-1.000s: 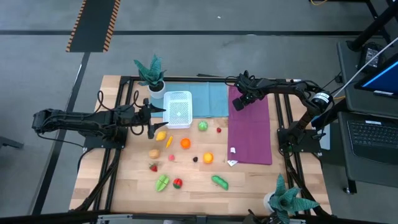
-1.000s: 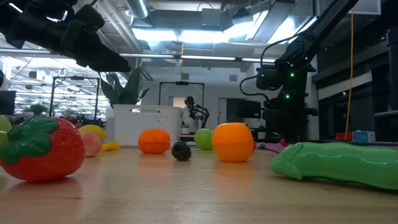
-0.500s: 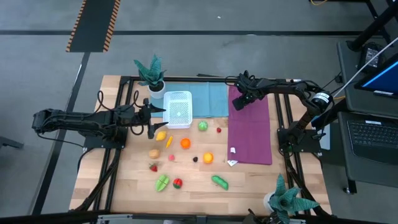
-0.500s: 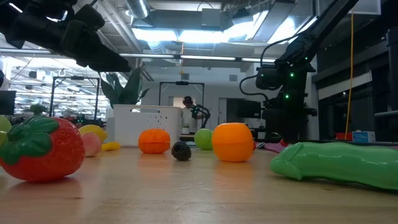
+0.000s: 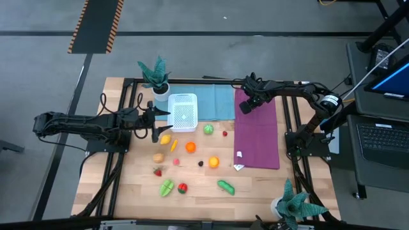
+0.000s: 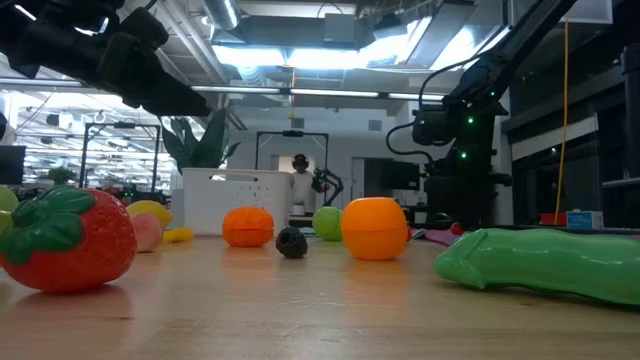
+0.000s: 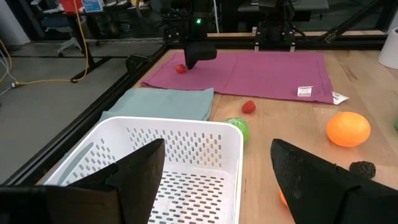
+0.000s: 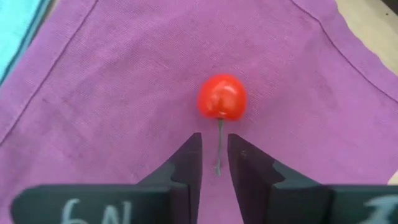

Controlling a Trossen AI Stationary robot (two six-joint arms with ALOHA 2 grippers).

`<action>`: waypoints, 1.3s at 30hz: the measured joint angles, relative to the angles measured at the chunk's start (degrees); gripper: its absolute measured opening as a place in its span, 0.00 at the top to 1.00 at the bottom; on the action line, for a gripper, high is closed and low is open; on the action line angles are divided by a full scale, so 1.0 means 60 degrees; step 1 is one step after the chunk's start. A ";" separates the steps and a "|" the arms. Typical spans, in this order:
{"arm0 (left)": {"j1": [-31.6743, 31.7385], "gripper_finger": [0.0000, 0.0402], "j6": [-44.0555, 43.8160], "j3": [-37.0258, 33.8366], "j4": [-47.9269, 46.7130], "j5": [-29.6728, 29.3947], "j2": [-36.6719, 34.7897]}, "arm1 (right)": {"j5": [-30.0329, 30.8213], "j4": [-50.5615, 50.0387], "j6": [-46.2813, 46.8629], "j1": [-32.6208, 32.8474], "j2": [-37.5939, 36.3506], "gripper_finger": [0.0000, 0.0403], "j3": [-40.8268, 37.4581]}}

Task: Pick and placing Produce into tupperware
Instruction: Put the red cherry into the white basket

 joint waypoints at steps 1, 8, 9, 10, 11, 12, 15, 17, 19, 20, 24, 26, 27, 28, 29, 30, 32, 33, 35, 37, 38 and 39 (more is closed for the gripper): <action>0.0000 0.29 0.0001 -0.0001 0.0000 0.0000 0.0000 | 0.0000 -0.0003 0.0003 0.0001 0.0000 0.83 0.0000; -0.0003 0.29 -0.0003 -0.0003 -0.0003 0.0000 0.0003 | -0.0004 -0.0010 0.0006 0.0001 0.0000 0.86 0.0000; -0.0001 0.29 -0.0003 0.0001 -0.0004 0.0000 0.0000 | -0.0004 -0.0010 0.0012 -0.0001 0.0000 0.87 0.0000; 0.0000 0.29 -0.0003 -0.0003 -0.0004 0.0000 0.0000 | -0.0004 -0.0010 0.0013 0.0001 0.0000 0.88 0.0000; 0.0000 0.29 0.0000 -0.0003 -0.0004 0.0000 0.0000 | -0.0004 -0.0010 0.0008 -0.0001 0.0000 0.89 0.0000; 0.0000 0.29 -0.0003 -0.0003 -0.0004 0.0000 0.0000 | -0.0004 -0.0014 -0.0007 0.0001 0.0000 0.90 0.0000; -0.0002 0.29 -0.0002 -0.0002 -0.0004 0.0000 0.0000 | -0.0001 -0.0046 0.0010 0.0001 0.0000 0.97 0.0000; -0.0001 0.29 -0.0003 -0.0003 -0.0004 0.0000 0.0000 | 0.0002 -0.0098 0.0017 -0.0002 0.0000 0.98 0.0000; 0.0000 0.29 -0.0003 -0.0001 -0.0004 0.0000 0.0000 | 0.0001 -0.0120 0.0036 -0.0003 0.0000 0.98 0.0000; -0.0001 0.29 -0.0003 0.0000 -0.0004 0.0004 0.0003 | 0.0003 -0.0120 0.0034 0.0000 0.0000 0.98 0.0000; -0.0001 0.29 -0.0002 0.0000 -0.0004 0.0001 0.0000 | 0.0004 -0.0128 0.0011 0.0000 0.0000 0.99 0.0000; -0.0002 0.29 -0.0003 -0.0003 -0.0004 0.0000 0.0000 | 0.0004 -0.0127 -0.0012 -0.0001 0.0000 0.99 0.0000; -0.0002 0.29 0.0001 -0.0003 -0.0004 0.0000 0.0000 | 0.0004 -0.0127 -0.0015 0.0001 0.0000 0.99 0.0000; -0.0001 0.29 0.0001 0.0001 -0.0004 0.0000 0.0000 | 0.0004 -0.0130 -0.0015 0.0001 0.0000 0.99 0.0000; 0.0000 0.29 0.0001 -0.0003 -0.0004 0.0001 0.0000 | 0.0000 -0.0137 -0.0015 0.0001 0.0000 0.99 0.0000; -0.0004 0.29 0.0001 0.0001 -0.0004 0.0000 0.0000 | 0.0004 -0.0162 -0.0018 0.0001 -0.0004 0.99 0.0000; -0.0003 0.29 0.0001 -0.0002 -0.0004 0.0003 0.0000 | 0.0000 -0.0236 -0.0022 0.0014 -0.0010 1.00 0.0010; 0.0000 0.29 0.0001 0.0001 -0.0004 0.0003 0.0000 | 0.0003 -0.0424 -0.0029 0.0015 -0.0018 1.00 0.0086; -0.0004 0.29 0.0001 -0.0001 -0.0004 0.0000 0.0001 | 0.0024 -0.0794 -0.0036 0.0037 -0.0054 1.00 0.0279; -0.0002 0.29 0.0001 -0.0003 -0.0004 0.0000 0.0004 | 0.0058 -0.1264 -0.0028 0.0066 -0.0055 1.00 0.0587; -0.0001 0.29 0.0001 -0.0002 -0.0002 0.0000 0.0002 | 0.0063 -0.1523 -0.0029 0.0069 -0.0056 1.00 0.0748; -0.0002 0.29 0.0001 -0.0002 -0.0004 0.0002 0.0002 | 0.0072 -0.1652 -0.0048 0.0086 -0.0062 1.00 0.0899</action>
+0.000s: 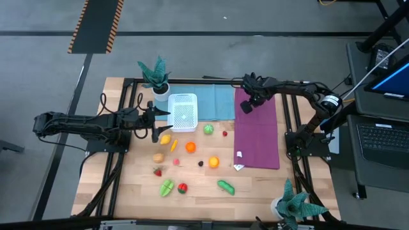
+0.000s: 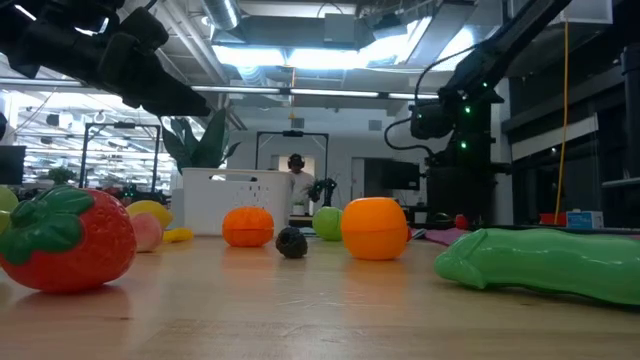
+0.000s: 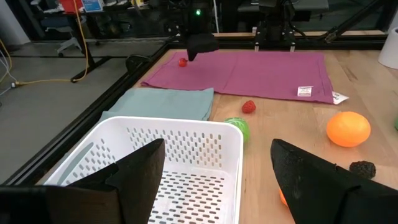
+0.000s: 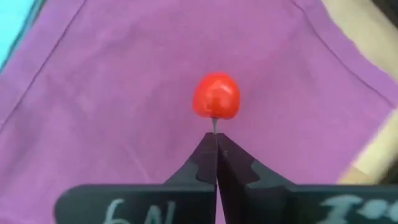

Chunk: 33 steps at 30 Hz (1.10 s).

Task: Pick and placing Produce into tupperware
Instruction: Put the red cherry into the white basket

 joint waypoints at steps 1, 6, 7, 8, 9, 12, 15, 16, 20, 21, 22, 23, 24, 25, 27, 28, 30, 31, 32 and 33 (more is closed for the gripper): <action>-0.0002 0.29 0.0000 0.0001 0.0000 0.0000 0.0002 | 0.0008 -0.0052 -0.0010 0.0003 0.0000 1.00 0.0139; -0.0002 0.29 0.0000 0.0003 0.0000 -0.0002 -0.0001 | 0.0022 -0.0389 -0.0386 0.0199 0.0000 1.00 0.0853; -0.0002 0.29 0.0000 0.0000 0.0000 -0.0002 0.0000 | 0.0019 -0.0527 -0.0463 0.0281 -0.0002 1.00 0.1022; -0.0002 0.29 0.0000 0.0001 0.0000 0.0000 0.0001 | 0.0015 -0.0702 -0.0489 0.0376 -0.0005 1.00 0.1190; -0.0002 0.29 0.0000 0.0003 0.0000 -0.0002 0.0002 | 0.0015 -0.0871 -0.0517 0.0460 -0.0017 1.00 0.1361; -0.0002 0.29 0.0000 0.0003 0.0002 -0.0002 0.0000 | -0.0009 -0.1174 -0.0723 0.0722 -0.0249 1.00 0.1834; -0.0002 0.29 0.0000 0.0003 0.0004 -0.0002 0.0002 | -0.0087 -0.1377 -0.0673 0.0933 -0.0658 1.00 0.2135; -0.0002 0.29 0.0000 0.0000 0.0000 -0.0002 -0.0001 | -0.0087 -0.1359 -0.0623 0.1003 -0.0808 1.00 0.2167; -0.0002 0.29 0.0000 0.0000 0.0004 -0.0002 0.0002 | -0.0094 -0.1353 -0.0462 0.1184 -0.1492 1.00 0.2155; 0.0000 0.29 0.0000 0.0001 0.0004 -0.0002 0.0001 | -0.0094 -0.1415 -0.0462 0.1223 -0.1634 1.00 0.2154; -0.0002 0.29 0.0000 -0.0001 0.0004 -0.0002 0.0002 | -0.0125 -0.1480 -0.0462 0.1270 -0.1751 1.00 0.2151; -0.0002 0.29 0.0000 0.0001 0.0004 -0.0002 0.0002 | -0.0208 -0.1525 -0.0463 0.1317 -0.1853 1.00 0.2144; -0.0002 0.29 0.0000 0.0000 0.0004 -0.0002 -0.0001 | -0.0340 -0.1539 -0.0473 0.1391 -0.1951 1.00 0.2139; -0.0002 0.29 0.0000 -0.0001 0.0004 -0.0002 -0.0001 | -0.0443 -0.1539 -0.0505 0.1490 -0.2050 1.00 0.2139; -0.0002 0.29 -0.0007 0.0000 0.0004 -0.0002 0.0002 | -0.0490 -0.1515 -0.0609 0.1776 -0.2183 1.00 0.2139; -0.0002 0.29 -0.0004 -0.0001 0.0004 -0.0002 -0.0001 | -0.0494 -0.1475 -0.0706 0.1931 -0.2210 1.00 0.2139; -0.0002 0.29 -0.0007 0.0002 0.0004 -0.0002 0.0002 | -0.0520 -0.1240 -0.0821 0.2274 -0.2215 1.00 0.2136; -0.0002 0.29 -0.0007 0.0003 0.0004 -0.0002 0.0002 | -0.0518 -0.1078 -0.0955 0.2433 -0.2215 1.00 0.2136; -0.0002 0.29 -0.0009 0.0001 0.0004 -0.0002 0.0000 | -0.0520 -0.0906 -0.1034 0.2591 -0.2215 1.00 0.2136; -0.0002 0.29 -0.0011 0.0002 0.0004 -0.0002 0.0002 | -0.0517 -0.0747 -0.1166 0.2727 -0.2215 1.00 0.2136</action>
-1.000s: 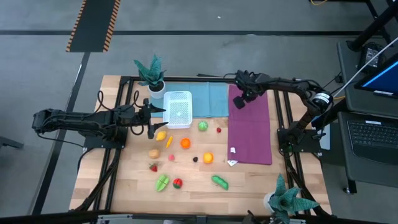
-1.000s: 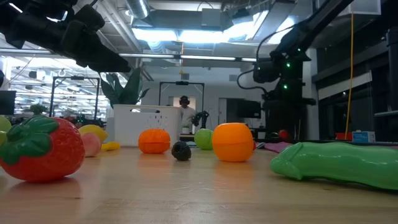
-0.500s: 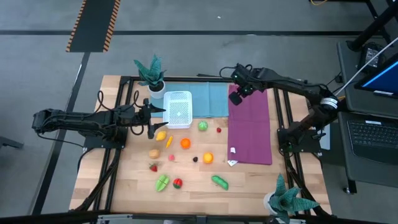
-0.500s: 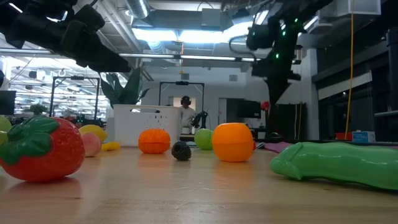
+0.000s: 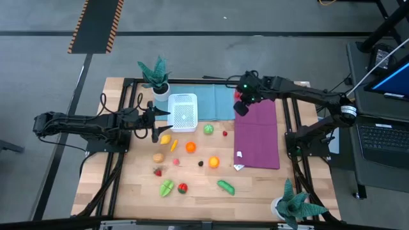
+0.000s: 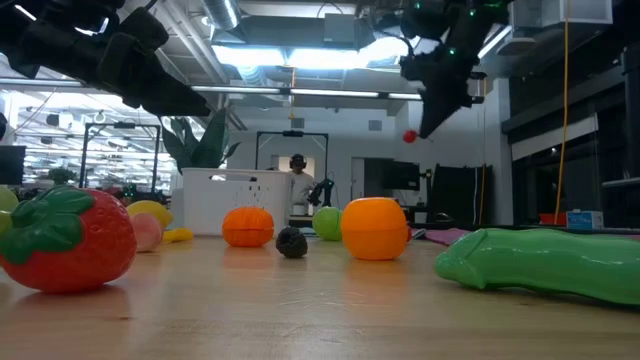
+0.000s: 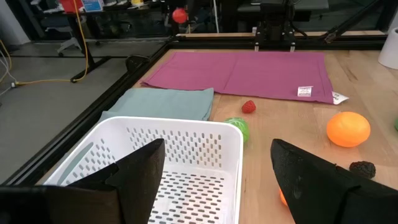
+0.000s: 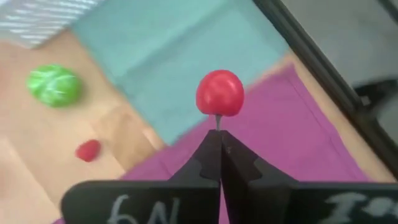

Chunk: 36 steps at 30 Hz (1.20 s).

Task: Pick and placing Produce into tupperware
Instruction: Put the red cherry into the white basket

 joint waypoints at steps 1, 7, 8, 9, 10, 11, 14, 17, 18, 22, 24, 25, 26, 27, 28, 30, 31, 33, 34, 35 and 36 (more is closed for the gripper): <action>0.0000 0.29 0.0000 -0.0002 0.0000 0.0000 0.0000 | 0.0000 0.0197 -0.0062 0.0139 0.0000 1.00 -0.0007; 0.0000 0.29 -0.0004 0.0000 0.0000 0.0000 -0.0001 | -0.0050 0.1982 -0.0423 0.0738 -0.0007 1.00 -0.0438; 0.0000 0.29 -0.0004 -0.0003 0.0000 0.0000 0.0000 | -0.0133 0.2331 -0.0436 0.0794 -0.0007 1.00 -0.0671; 0.0000 0.29 -0.0004 0.0001 0.0000 0.0000 -0.0003 | -0.0270 0.2677 -0.0441 0.0831 -0.0007 1.00 -0.0930; 0.0000 0.29 -0.0004 -0.0001 0.0000 0.0000 -0.0003 | -0.0379 0.3082 -0.0435 0.0876 -0.0007 1.00 -0.1231; 0.0000 0.29 -0.0004 0.0001 0.0000 0.0000 -0.0004 | -0.0466 0.3573 -0.0402 0.0928 -0.0007 1.00 -0.1557; 0.0000 0.29 0.0000 0.0000 0.0000 0.0001 -0.0001 | -0.0634 0.4809 -0.0319 0.1058 -0.0004 1.00 -0.2479; 0.0000 0.29 0.0000 0.0000 0.0000 0.0000 -0.0001 | -0.0926 0.5885 -0.0415 0.1171 -0.0025 1.00 -0.3096; 0.0000 0.29 -0.0001 -0.0003 0.0000 0.0004 -0.0001 | -0.1021 0.6133 -0.0517 0.1218 -0.0025 1.00 -0.3272; 0.0000 0.29 -0.0007 0.0000 0.0000 0.0004 0.0000 | -0.1123 0.7406 -0.1032 0.1425 -0.0125 1.00 -0.3873; 0.0002 0.29 -0.0049 0.0000 0.0000 0.0002 -0.0004 | -0.1447 0.8031 -0.1229 0.1483 -0.0251 1.00 -0.4173; 0.0000 0.29 -0.0074 -0.0002 0.0000 0.0004 -0.0002 | -0.1701 0.8390 -0.1282 0.1487 -0.0286 1.00 -0.4327; 0.0000 0.29 -0.0078 0.0001 -0.0004 0.0004 0.0000 | -0.1983 0.8729 -0.1304 0.1487 -0.0318 1.00 -0.4481; 0.0004 0.29 -0.0080 -0.0002 0.0000 0.0003 0.0000 | -0.2270 0.9052 -0.1309 0.1483 -0.0369 1.00 -0.4641; 0.0004 0.29 -0.0080 0.0001 0.0000 0.0000 -0.0004 | -0.2490 0.9392 -0.1314 0.1483 -0.0419 1.00 -0.4786; 0.0000 0.29 -0.0087 0.0000 0.0000 0.0004 0.0000 | -0.2970 1.0279 -0.1322 0.1512 -0.0508 1.00 -0.5134; 0.0000 0.29 -0.0123 0.0001 0.0000 0.0004 -0.0004 | -0.3233 1.0574 -0.1331 0.1531 -0.0556 1.00 -0.5304; 0.0000 0.29 -0.0318 0.0001 -0.0002 0.0007 0.0000 | -0.3693 1.1309 -0.1332 0.1630 -0.0577 1.00 -0.5622; 0.0004 0.29 -0.0378 0.0001 0.0000 0.0014 0.0000 | -0.3897 1.1660 -0.1330 0.1684 -0.0593 1.00 -0.5770; 0.0004 0.29 -0.0438 0.0001 0.0000 0.0085 -0.0004 | -0.4055 1.1934 -0.1336 0.1733 -0.0612 1.00 -0.5887; 0.0004 0.29 -0.0510 0.0001 0.0000 0.0185 0.0000 | -0.4139 1.2119 -0.1340 0.1812 -0.0612 1.00 -0.5965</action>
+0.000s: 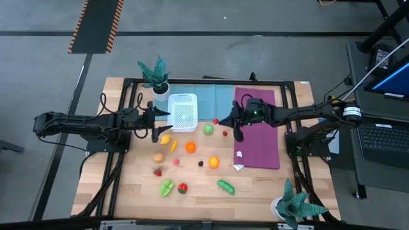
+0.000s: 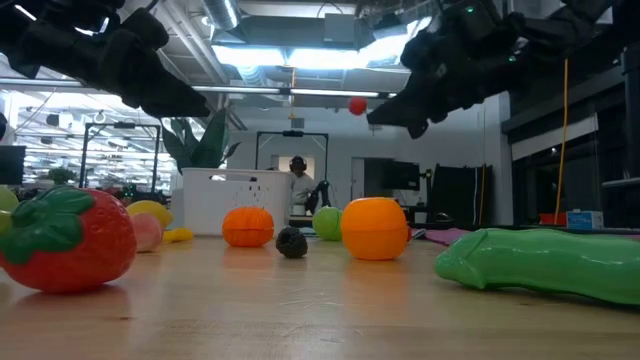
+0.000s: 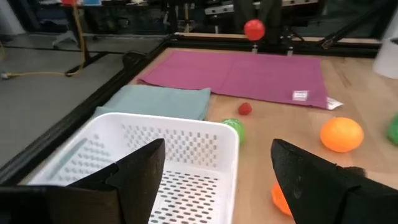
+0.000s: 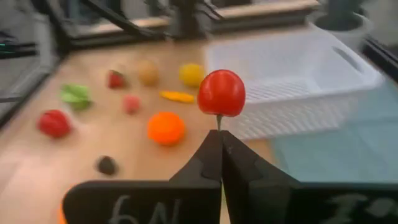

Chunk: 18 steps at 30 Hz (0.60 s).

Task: Pick and placing Produce into tupperware
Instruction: Put the red cherry into the white basket

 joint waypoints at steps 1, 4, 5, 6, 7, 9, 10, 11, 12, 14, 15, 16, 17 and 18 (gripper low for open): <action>0.0000 0.29 -0.0011 0.0000 0.0000 0.0127 0.0000 | -0.0037 0.0136 -0.0016 0.0063 0.0000 1.00 -0.0077; -0.0002 0.29 -0.0015 0.0000 -0.0002 0.0744 0.0000 | -0.0040 0.0380 -0.0029 0.0276 0.0007 1.00 -0.0210; -0.0004 0.29 -0.0019 0.0000 0.0000 0.1010 -0.0001 | -0.0039 0.0471 -0.0029 0.0343 0.0007 1.00 -0.0210; -0.0004 0.29 -0.0018 0.0000 0.0000 0.1288 -0.0004 | -0.0048 0.0558 -0.0030 0.0415 0.0004 1.00 -0.0210; -0.0007 0.29 -0.0011 -0.0003 0.0000 0.1546 0.0000 | -0.0056 0.0631 -0.0029 0.0478 0.0004 1.00 -0.0210; -0.0007 0.29 -0.0015 0.0000 0.0000 0.2022 0.0000 | -0.0165 0.0887 -0.0029 0.0569 0.0007 1.00 -0.0213; -0.0007 0.29 -0.0015 0.0000 0.0000 0.2166 -0.0001 | -0.0203 0.1020 -0.0029 0.0625 0.0005 1.00 -0.0213; -0.0016 0.29 -0.0032 0.0000 0.0000 0.2229 0.0000 | -0.0293 0.1117 -0.0022 0.0669 0.0004 1.00 -0.0211; -0.0033 0.29 -0.0077 0.0000 0.0002 0.2232 0.0000 | -0.0460 0.1169 0.0010 0.0669 0.0004 1.00 -0.0210; -0.0062 0.29 -0.0198 -0.0009 0.0139 0.2230 0.0005 | -0.0718 0.1324 0.0073 0.0673 0.0007 1.00 -0.0210; -0.0090 0.29 -0.0236 -0.0055 0.0427 0.2230 0.0025 | -0.0788 0.1403 0.0077 0.0673 0.0028 1.00 -0.0210; -0.0140 0.29 -0.0241 -0.0115 0.0774 0.2229 0.0089 | -0.0824 0.1466 0.0077 0.0672 0.0073 1.00 -0.0210; -0.0203 0.29 -0.0241 -0.0178 0.1097 0.2230 0.0164 | -0.0843 0.1485 0.0071 0.0669 0.0133 1.00 -0.0210; -0.0272 0.29 -0.0241 -0.0236 0.1396 0.2230 0.0251 | -0.0856 0.1530 0.0047 0.0669 0.0211 1.00 -0.0210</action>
